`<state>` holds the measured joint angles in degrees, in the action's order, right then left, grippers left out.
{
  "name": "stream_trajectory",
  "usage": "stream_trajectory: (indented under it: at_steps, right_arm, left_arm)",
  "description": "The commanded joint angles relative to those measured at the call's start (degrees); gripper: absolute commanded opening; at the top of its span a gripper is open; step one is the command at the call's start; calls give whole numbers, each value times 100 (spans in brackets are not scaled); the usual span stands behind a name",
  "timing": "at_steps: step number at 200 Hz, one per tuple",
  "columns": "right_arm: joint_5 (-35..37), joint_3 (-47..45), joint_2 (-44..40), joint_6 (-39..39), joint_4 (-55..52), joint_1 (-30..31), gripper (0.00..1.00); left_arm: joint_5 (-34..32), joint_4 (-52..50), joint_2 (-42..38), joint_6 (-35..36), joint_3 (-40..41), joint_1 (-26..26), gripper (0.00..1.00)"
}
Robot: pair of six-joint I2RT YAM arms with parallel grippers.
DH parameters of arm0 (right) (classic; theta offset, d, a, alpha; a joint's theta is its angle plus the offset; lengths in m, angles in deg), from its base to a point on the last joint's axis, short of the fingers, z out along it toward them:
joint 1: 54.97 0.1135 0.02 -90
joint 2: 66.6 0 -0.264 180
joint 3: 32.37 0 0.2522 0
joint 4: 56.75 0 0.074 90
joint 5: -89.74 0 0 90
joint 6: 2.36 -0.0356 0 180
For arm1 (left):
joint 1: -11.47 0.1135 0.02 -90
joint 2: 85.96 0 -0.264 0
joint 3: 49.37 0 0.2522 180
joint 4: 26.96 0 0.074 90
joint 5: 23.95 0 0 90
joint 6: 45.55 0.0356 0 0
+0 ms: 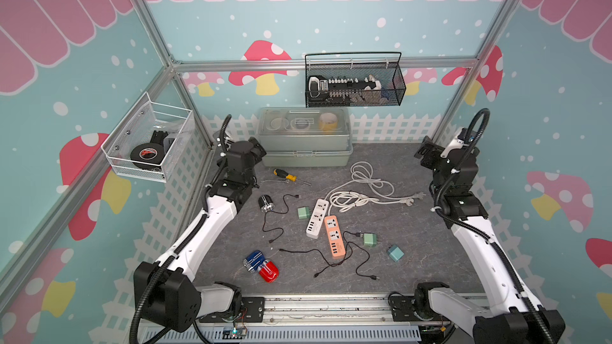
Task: Charge the electric shaver
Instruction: Pick up the charging cable from the center of the board.
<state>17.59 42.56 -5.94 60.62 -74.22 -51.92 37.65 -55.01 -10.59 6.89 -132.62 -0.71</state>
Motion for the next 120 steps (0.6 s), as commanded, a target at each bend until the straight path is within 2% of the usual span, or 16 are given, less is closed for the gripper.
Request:
stream_trajectory:
  at_steps: [1, 24, 39, 56, 65, 84, 120]
  right_arm:
    - [-799, 34, 168, -746, -2145, 49, 95]
    - [-1106, 392, 196, -548, -2958, 492, 81]
    - [-1086, 429, 166, -440, -3361, 1056, 73]
    - [-1531, 179, 121, -523, -3440, 1546, 64]
    - [-1724, 46, 126, -598, -3423, 1807, 60]
    - [-1636, -129, 267, -687, -3416, 2401, 59]
    - [-1837, -52, 842, -857, -3163, 2886, 57]
  left_arm:
    - [1332, -2897, 536, -1784, -251, 121, 98]
    - [1899, -3869, 685, -1939, -281, 6, 92]
    - [2519, -3900, 622, -1829, 30, -30, 80]
    - [2993, -3902, 608, -1705, 314, -161, 67]
    - [3175, -3897, 623, -1725, 418, -240, 63]
    - [3297, -3804, 684, -1790, 448, -494, 57]
    - [3814, -3190, 1223, -2456, 288, -627, 54]
